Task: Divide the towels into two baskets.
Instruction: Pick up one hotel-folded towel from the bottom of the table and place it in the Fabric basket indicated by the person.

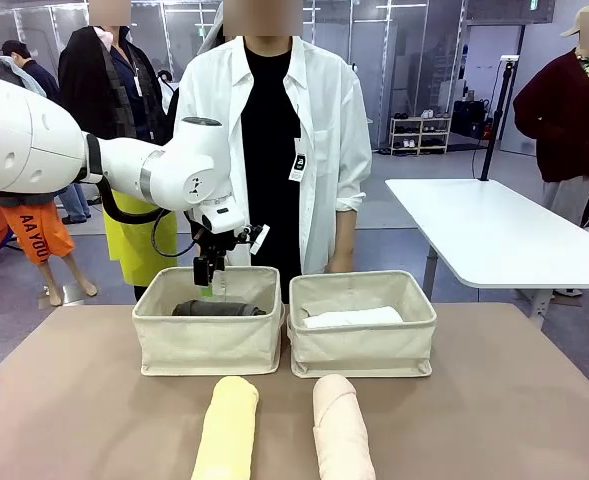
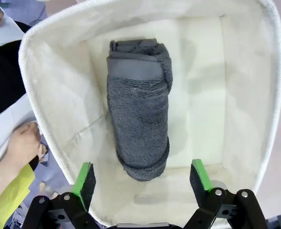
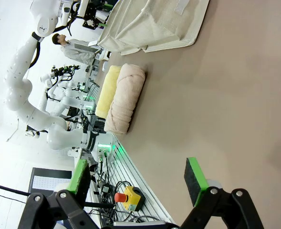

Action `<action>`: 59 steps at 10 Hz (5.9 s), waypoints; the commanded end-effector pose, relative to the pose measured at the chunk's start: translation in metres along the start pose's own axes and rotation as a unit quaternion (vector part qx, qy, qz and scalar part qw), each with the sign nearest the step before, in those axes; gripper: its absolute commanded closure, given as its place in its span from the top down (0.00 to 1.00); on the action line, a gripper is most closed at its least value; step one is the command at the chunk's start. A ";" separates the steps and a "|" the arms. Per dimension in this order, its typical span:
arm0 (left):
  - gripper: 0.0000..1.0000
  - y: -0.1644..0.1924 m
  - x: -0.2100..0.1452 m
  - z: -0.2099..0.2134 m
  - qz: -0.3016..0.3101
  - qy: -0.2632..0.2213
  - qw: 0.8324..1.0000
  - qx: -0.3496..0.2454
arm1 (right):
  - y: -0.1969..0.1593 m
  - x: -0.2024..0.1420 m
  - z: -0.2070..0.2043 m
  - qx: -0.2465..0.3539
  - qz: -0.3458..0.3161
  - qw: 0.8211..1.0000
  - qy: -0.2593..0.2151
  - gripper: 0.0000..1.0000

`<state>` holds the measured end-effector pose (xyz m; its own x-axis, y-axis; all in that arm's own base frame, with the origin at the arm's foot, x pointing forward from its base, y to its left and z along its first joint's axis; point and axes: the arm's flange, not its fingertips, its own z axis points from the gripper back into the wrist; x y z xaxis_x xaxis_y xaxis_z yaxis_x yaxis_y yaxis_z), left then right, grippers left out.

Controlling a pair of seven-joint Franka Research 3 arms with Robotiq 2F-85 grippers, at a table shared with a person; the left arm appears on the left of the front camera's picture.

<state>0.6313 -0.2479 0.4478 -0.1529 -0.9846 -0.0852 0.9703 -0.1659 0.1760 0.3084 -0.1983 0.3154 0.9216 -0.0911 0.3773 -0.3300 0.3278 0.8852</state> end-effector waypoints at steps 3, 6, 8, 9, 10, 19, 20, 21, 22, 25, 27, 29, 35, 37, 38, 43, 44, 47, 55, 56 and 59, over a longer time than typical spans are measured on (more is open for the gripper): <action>1.00 0.003 0.003 -0.009 -0.008 -0.001 1.000 0.003 | 0.003 -0.001 0.000 -0.005 0.000 1.000 -0.001 1.00; 1.00 0.003 0.003 -0.009 -0.008 -0.001 1.000 0.003 | 0.003 -0.001 0.000 -0.005 0.000 1.000 -0.001 1.00; 1.00 0.003 0.003 -0.009 -0.008 -0.001 1.000 0.003 | 0.003 -0.001 0.000 -0.005 0.000 1.000 -0.001 1.00; 1.00 0.000 0.006 -0.010 -0.005 -0.002 1.000 -0.005 | 0.003 -0.001 0.000 -0.005 0.000 1.000 -0.001 1.00; 1.00 -0.001 -0.017 0.016 0.034 -0.065 0.996 -0.044 | 0.003 -0.001 0.000 -0.005 0.000 1.000 -0.001 1.00; 1.00 -0.199 -0.201 0.058 0.287 -0.343 0.837 -0.316 | 0.003 -0.001 0.000 -0.005 0.000 1.000 -0.001 1.00; 1.00 -0.238 -0.224 0.052 0.329 -0.348 0.813 -0.332 | 0.003 -0.001 0.000 -0.005 0.000 1.000 -0.001 1.00; 1.00 -0.264 -0.245 0.047 0.346 -0.359 0.791 -0.354 | 0.003 -0.001 0.000 -0.005 0.000 1.000 -0.001 1.00; 1.00 -0.285 -0.271 0.041 0.371 -0.362 0.769 -0.373 | 0.003 -0.001 0.000 -0.005 0.000 1.000 -0.001 1.00; 1.00 -0.342 -0.348 -0.007 0.460 -0.433 0.662 -0.402 | 0.003 -0.001 0.000 -0.005 0.000 1.000 -0.001 1.00; 1.00 -0.378 -0.370 -0.049 0.494 -0.472 0.594 -0.425 | 0.003 -0.001 0.000 -0.005 0.000 1.000 -0.001 1.00; 1.00 -0.398 -0.373 -0.072 0.505 -0.510 0.559 -0.416 | 0.003 -0.001 0.000 -0.005 0.000 1.000 -0.001 1.00; 1.00 -0.402 -0.378 -0.074 0.513 -0.473 0.575 -0.427 | 0.003 -0.001 0.000 -0.005 0.000 1.000 -0.001 1.00; 1.00 -0.402 -0.378 -0.074 0.513 -0.473 0.575 -0.427 | 0.003 -0.001 0.000 -0.005 0.000 1.000 -0.001 1.00; 1.00 -0.402 -0.378 -0.074 0.513 -0.473 0.575 -0.427 | 0.003 -0.001 0.000 -0.005 0.000 1.000 -0.001 1.00; 1.00 -0.402 -0.378 -0.074 0.513 -0.473 0.575 -0.427 | 0.003 -0.001 0.000 -0.005 0.000 1.000 -0.001 1.00; 1.00 -0.402 -0.378 -0.074 0.513 -0.473 0.575 -0.427 | 0.003 -0.001 0.000 -0.005 0.000 1.000 -0.001 1.00; 1.00 -0.402 -0.378 -0.074 0.513 -0.473 0.575 -0.427 | 0.003 -0.001 0.000 -0.005 0.000 1.000 -0.001 1.00; 1.00 -0.402 -0.378 -0.074 0.513 -0.473 0.575 -0.427 | 0.003 -0.001 0.000 -0.005 0.000 1.000 -0.001 1.00; 1.00 -0.402 -0.378 -0.074 0.513 -0.473 0.575 -0.427 | 0.003 -0.001 0.000 -0.005 0.000 1.000 -0.001 1.00; 1.00 -0.402 -0.378 -0.074 0.513 -0.473 0.575 -0.427 | 0.022 0.017 -0.022 -0.022 -0.011 0.999 0.041 1.00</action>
<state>0.3154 0.1936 0.3302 0.9385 -0.1932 0.2862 0.3240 0.2062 -0.9233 0.3156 -0.1882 0.3200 0.9276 -0.0578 0.3690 -0.3302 0.3346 0.8826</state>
